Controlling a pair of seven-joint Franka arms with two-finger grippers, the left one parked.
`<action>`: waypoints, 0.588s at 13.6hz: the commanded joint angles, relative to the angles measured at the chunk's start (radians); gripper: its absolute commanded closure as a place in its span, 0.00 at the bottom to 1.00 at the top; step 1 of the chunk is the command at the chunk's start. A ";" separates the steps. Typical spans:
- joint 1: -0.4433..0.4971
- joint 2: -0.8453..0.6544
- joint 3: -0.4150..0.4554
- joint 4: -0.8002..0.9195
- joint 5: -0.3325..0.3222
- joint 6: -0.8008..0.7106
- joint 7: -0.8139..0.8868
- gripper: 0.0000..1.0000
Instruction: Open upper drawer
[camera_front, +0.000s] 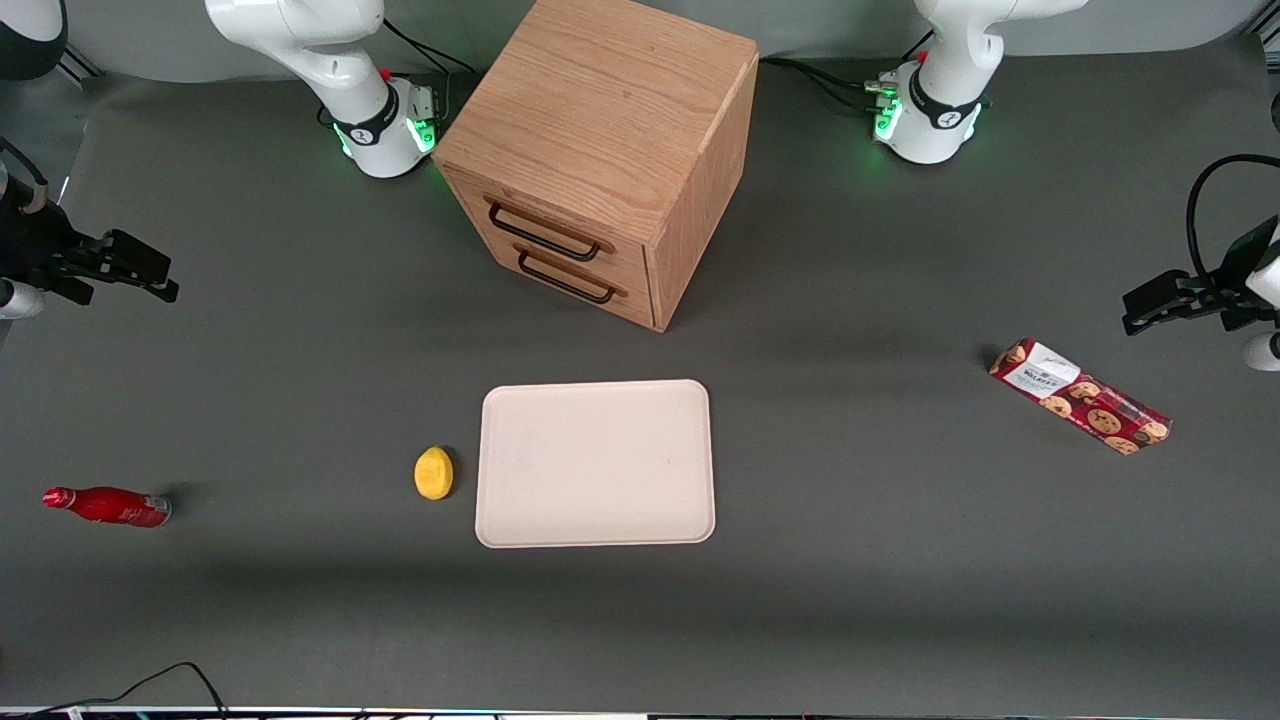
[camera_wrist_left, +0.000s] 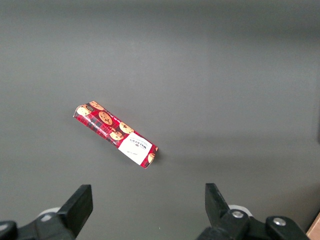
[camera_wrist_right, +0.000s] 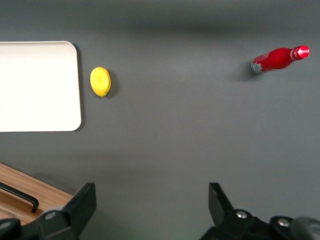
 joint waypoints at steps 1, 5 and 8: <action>0.007 0.008 -0.003 0.018 -0.025 -0.009 -0.008 0.00; 0.002 0.014 -0.003 0.023 -0.016 -0.009 -0.005 0.00; 0.002 0.014 -0.003 0.020 -0.015 -0.009 -0.007 0.00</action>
